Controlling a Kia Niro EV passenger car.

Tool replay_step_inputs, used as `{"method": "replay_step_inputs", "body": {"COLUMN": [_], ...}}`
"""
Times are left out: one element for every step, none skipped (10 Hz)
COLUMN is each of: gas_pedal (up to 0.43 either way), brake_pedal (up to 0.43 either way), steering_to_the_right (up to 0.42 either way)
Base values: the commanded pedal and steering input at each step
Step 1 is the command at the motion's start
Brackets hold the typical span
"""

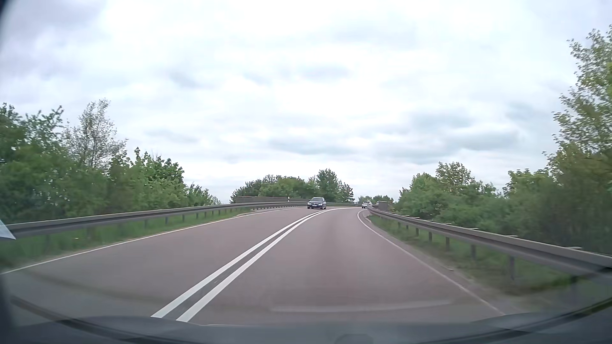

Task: Follow the waypoints while adhering to traffic rules and regulations

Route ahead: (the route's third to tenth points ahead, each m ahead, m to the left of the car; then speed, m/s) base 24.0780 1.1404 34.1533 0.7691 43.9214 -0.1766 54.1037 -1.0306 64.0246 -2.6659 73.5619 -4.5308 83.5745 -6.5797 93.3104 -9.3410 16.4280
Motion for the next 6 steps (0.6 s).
{"method": "replay_step_inputs", "body": {"gas_pedal": [0.177, 0.177, 0.177, 0.177, 0.177, 0.177], "brake_pedal": [0.0, 0.0, 0.0, 0.0, 0.0, 0.0], "steering_to_the_right": [0.008, 0.008, 0.008, 0.009, 0.01, 0.01]}}
